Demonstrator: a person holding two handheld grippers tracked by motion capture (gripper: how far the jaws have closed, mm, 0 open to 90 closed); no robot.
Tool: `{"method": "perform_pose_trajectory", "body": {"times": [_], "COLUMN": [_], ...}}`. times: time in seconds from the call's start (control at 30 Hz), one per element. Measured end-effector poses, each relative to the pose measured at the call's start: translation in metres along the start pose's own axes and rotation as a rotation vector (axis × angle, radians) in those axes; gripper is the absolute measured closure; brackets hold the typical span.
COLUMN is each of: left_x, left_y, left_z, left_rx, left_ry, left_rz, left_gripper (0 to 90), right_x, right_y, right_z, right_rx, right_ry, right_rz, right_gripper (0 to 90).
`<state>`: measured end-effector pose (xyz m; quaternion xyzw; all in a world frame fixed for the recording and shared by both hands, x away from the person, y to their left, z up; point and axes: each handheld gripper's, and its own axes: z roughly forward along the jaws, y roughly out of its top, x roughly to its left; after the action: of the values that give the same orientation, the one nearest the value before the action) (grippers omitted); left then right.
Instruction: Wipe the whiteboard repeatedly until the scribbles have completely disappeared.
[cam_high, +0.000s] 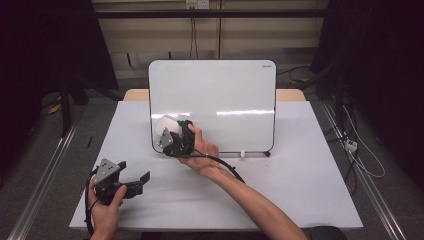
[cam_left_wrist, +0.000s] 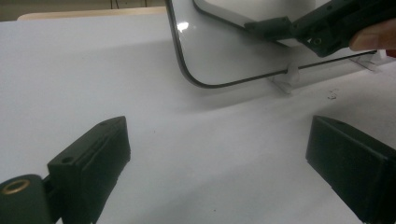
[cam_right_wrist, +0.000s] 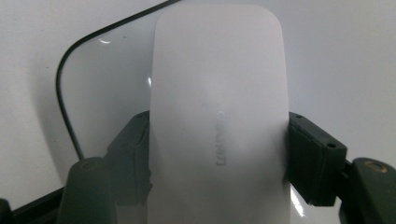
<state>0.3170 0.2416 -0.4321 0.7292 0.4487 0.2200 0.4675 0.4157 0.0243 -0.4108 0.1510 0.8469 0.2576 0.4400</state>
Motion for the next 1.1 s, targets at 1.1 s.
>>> {"method": "perform_pose_trajectory", "body": {"times": [1.1], "left_x": [0.000], "left_y": [0.000], "left_z": [0.001], "left_rx": [0.001], "left_ry": [0.002], "left_rz": [-0.006], "left_gripper": [6.3], "right_x": [-0.044], "right_y": [-0.006], "right_z": [-0.007], "right_rx": [-0.049], "right_ry": [0.089], "right_rz": [0.308], "right_gripper": [31.7]}}
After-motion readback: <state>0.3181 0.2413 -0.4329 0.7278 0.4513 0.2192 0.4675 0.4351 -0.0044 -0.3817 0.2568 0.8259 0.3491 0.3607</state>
